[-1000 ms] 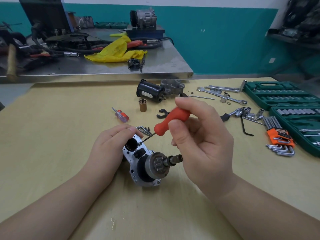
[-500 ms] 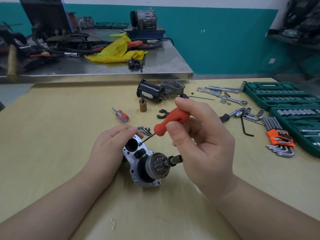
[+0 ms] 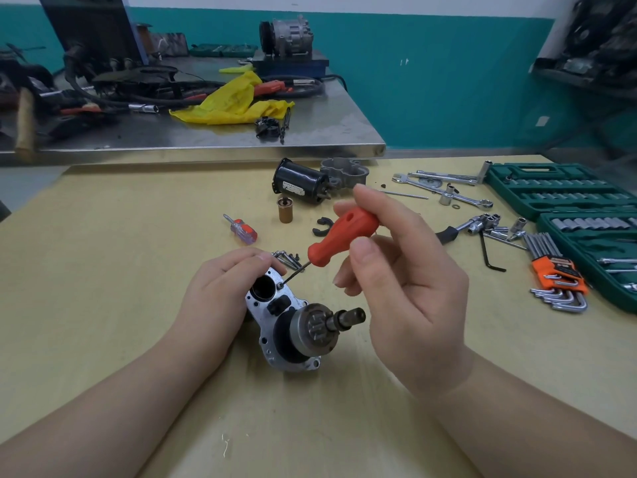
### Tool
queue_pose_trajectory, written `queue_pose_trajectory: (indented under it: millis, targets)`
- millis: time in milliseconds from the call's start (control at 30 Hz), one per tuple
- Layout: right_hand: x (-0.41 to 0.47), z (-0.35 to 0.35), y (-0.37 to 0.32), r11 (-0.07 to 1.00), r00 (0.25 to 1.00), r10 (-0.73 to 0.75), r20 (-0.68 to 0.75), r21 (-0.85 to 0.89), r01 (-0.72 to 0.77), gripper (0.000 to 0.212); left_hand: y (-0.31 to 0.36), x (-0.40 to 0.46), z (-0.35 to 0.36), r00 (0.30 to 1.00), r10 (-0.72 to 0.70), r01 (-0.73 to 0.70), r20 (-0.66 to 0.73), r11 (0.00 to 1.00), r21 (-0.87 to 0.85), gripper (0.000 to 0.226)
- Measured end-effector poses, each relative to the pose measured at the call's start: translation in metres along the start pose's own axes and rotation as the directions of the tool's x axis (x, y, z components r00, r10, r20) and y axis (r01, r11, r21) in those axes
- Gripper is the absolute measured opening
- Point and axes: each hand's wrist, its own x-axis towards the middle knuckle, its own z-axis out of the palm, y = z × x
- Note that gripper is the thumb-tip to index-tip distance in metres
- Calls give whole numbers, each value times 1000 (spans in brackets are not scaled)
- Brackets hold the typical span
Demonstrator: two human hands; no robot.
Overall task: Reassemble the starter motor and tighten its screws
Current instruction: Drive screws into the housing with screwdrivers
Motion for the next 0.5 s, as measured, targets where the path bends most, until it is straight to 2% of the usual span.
queue_pose_trajectory:
  millis: [133, 267, 500]
  targets:
    - [0, 2, 1, 999, 1000, -18, -3, -33, 18, 41, -2, 0, -1, 1000, 6, -6, -4, 1000, 4, 27]
    - [3, 0, 4, 1000, 1000, -14, 15, -14, 14, 29, -2, 0, 0, 1000, 19, -19, -8, 1000, 19, 25]
    - [0, 2, 3, 1000, 1000, 12, -13, -20, -12, 40, 3, -1, 1, 1000, -5, 5, 0, 1000, -10, 31]
